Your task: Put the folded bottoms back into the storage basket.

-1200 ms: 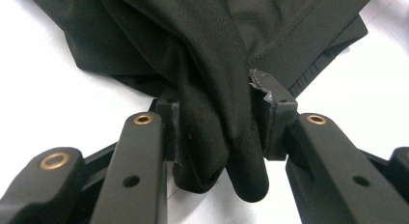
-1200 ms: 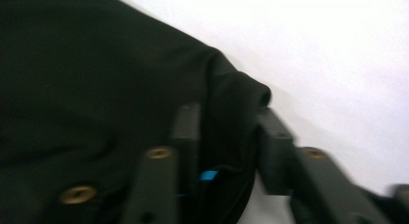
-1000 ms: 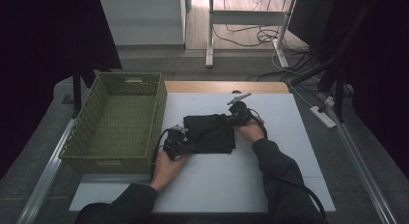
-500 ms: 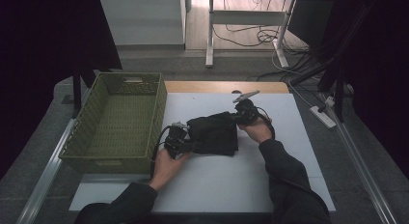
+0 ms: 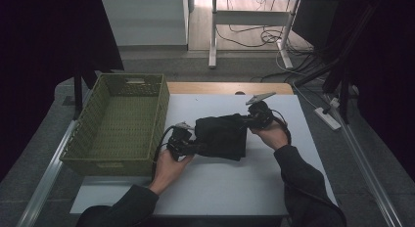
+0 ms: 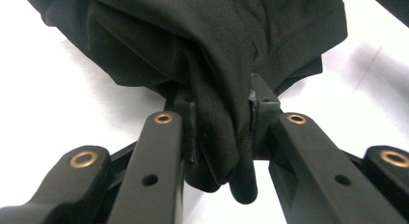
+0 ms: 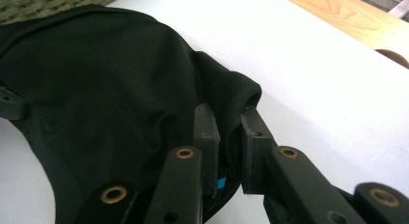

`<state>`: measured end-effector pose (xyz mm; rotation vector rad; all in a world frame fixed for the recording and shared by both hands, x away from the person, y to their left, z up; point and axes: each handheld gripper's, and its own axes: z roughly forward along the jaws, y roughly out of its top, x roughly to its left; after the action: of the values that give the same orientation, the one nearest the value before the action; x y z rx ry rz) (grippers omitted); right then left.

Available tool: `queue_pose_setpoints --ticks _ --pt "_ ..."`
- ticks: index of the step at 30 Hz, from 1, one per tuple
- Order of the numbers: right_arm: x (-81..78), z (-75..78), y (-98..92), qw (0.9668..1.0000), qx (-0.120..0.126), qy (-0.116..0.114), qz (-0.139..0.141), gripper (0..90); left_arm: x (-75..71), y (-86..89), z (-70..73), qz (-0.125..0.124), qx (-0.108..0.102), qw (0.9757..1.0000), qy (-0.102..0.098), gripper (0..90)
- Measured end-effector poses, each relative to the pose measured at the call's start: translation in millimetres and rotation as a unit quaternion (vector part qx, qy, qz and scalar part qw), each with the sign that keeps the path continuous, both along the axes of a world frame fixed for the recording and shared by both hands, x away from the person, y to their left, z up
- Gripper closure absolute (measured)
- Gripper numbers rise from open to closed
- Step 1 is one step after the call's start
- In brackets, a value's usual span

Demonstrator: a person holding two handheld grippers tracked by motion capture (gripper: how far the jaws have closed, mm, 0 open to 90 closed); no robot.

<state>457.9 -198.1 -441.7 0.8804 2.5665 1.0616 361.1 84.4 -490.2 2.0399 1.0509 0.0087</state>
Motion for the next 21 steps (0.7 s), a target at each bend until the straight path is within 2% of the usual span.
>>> queue_pose_setpoints --ticks 13,21 --pt "-22.0 27.4 0.2 0.9998 -0.016 -0.011 0.002 80.6 -9.3 3.6 18.7 -0.012 -0.006 0.9999 -0.007 72.4" --pt "-28.2 41.5 0.8 0.9997 -0.004 -0.023 0.005 80.6 -14.2 6.9 33.9 -0.013 -0.002 0.9998 -0.018 72.4"
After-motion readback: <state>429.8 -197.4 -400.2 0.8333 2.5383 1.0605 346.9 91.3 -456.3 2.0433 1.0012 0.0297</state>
